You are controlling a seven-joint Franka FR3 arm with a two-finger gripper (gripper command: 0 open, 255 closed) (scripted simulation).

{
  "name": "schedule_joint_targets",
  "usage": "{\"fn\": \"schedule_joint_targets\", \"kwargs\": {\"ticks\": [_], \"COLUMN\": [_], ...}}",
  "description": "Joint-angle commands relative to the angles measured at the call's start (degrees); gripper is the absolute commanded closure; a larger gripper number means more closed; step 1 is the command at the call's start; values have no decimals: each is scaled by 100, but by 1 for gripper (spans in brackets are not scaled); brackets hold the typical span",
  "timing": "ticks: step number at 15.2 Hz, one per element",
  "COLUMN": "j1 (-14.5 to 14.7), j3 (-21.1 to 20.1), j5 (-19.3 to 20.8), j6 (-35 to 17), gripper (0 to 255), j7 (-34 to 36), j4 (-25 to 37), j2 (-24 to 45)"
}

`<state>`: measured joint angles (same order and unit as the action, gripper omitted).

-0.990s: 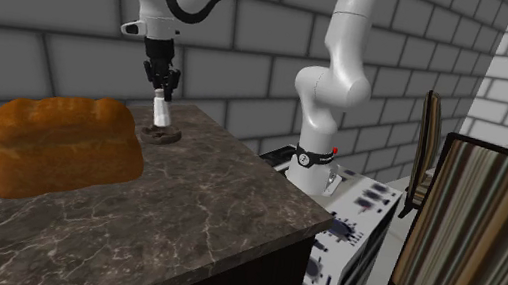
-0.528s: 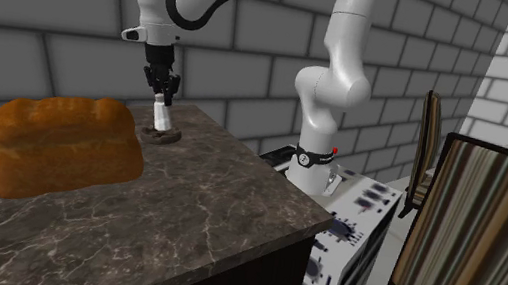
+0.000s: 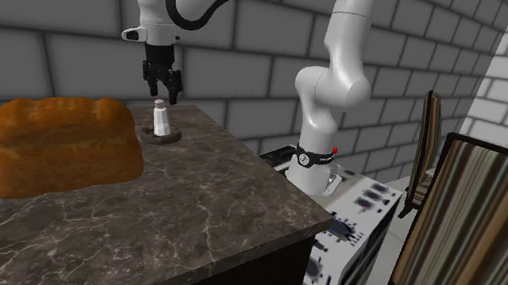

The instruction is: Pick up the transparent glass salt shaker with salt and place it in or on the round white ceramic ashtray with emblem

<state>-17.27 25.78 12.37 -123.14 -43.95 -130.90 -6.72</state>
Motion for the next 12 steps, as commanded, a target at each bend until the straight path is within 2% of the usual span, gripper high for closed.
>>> {"fn": "schedule_joint_targets", "kwargs": {"ticks": [1, 5, 12], "j1": [0, 50, 49], "j3": [0, -109, -110], "j5": [0, 31, 31], "j6": [0, 758, 758], "gripper": [0, 0, 0], "j7": [0, 51, 51], "j4": [0, 462, 462], "j2": [0, -300, -300]}}
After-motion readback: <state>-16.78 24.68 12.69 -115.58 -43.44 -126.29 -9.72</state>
